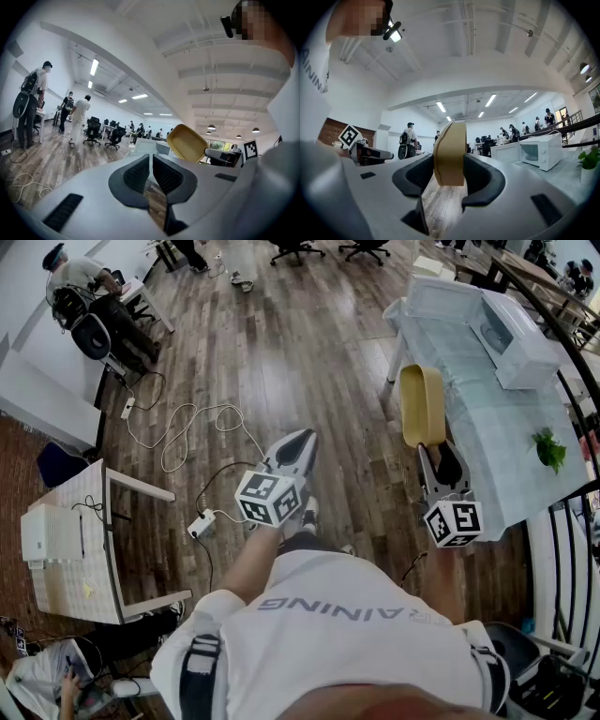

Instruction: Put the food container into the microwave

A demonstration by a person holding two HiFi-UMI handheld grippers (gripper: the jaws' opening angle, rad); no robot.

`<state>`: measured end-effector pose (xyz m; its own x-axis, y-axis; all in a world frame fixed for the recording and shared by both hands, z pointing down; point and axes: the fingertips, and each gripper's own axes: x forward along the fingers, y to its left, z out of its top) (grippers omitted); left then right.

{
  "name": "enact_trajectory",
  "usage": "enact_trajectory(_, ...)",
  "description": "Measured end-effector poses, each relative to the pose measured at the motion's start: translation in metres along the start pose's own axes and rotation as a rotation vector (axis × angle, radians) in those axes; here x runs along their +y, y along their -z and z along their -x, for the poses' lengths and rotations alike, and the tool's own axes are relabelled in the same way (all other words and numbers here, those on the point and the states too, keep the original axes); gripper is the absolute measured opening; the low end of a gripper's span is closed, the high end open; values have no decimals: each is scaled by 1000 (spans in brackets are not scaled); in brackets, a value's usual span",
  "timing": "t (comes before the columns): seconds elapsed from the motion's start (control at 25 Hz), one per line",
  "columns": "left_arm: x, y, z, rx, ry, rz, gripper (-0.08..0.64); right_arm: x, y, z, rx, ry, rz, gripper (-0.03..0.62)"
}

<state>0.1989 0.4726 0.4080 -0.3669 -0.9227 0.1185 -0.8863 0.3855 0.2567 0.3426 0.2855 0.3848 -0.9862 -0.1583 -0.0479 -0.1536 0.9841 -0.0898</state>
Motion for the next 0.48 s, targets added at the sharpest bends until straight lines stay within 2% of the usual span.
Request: enact_trajectory(0.48, 10, 4, -15, 26, 35, 20, 51, 0, 6, -11, 9, 13, -6, 213)
